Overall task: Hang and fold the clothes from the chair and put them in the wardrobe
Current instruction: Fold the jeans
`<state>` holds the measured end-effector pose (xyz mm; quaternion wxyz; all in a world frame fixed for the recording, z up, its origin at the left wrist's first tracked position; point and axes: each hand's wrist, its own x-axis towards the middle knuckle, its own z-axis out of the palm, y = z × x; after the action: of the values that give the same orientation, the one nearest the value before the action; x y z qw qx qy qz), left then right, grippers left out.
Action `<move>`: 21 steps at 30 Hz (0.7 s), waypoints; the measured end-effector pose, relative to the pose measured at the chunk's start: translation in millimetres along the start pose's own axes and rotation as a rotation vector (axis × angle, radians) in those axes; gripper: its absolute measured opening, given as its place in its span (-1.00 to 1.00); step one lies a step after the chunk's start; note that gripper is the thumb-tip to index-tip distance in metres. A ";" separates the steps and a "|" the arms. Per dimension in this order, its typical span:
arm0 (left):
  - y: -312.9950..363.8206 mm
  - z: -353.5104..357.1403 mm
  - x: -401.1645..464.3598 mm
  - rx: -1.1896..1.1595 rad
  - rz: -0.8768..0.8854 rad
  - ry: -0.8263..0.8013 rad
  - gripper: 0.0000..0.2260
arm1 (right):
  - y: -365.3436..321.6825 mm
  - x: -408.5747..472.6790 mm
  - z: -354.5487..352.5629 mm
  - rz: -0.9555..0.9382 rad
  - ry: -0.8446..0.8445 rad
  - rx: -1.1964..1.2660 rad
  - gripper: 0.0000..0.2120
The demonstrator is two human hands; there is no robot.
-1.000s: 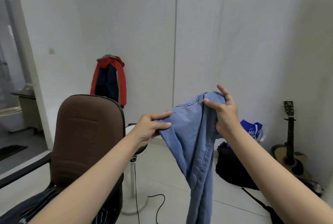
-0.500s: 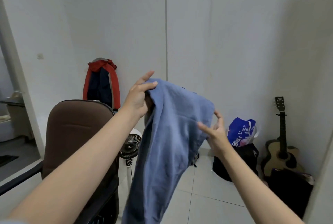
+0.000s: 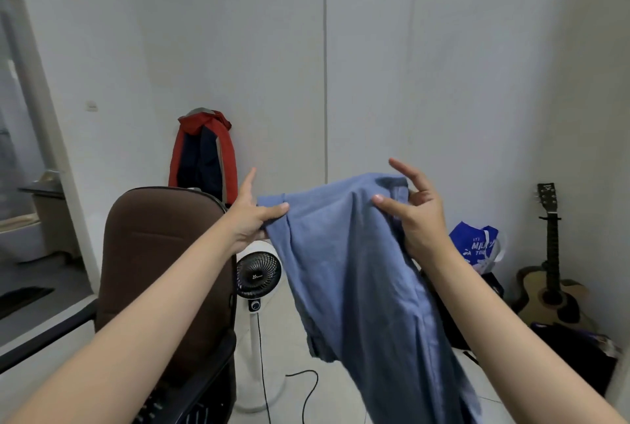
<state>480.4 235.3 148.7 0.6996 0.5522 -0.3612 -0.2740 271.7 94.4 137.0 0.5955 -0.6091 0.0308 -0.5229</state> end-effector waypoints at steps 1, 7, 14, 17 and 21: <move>0.0 1.2 -1.2 -0.032 -0.012 -0.010 -0.19 | -3.4 1.2 -1.3 0.006 0.025 0.008 -0.49; -19.7 29.0 -14.0 -0.082 -0.062 -0.251 -0.15 | -23.7 8.0 -2.5 -0.024 0.108 0.102 -0.53; -21.2 58.1 -10.2 -0.032 0.179 -0.146 -0.39 | -25.9 18.5 -18.5 -0.035 0.043 -0.083 -0.41; -13.3 55.1 -4.7 -0.086 0.168 -0.051 -0.54 | -27.9 18.1 -43.7 -0.053 0.061 -0.340 -0.44; 2.0 50.8 -2.7 -0.235 0.176 -0.003 -0.59 | -37.6 20.5 -71.0 0.057 0.164 -0.245 -0.56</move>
<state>437.7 208.7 156.7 0.7802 0.4322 -0.3747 -0.2531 211.1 42.5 159.7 0.5268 -0.6312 0.1600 -0.5463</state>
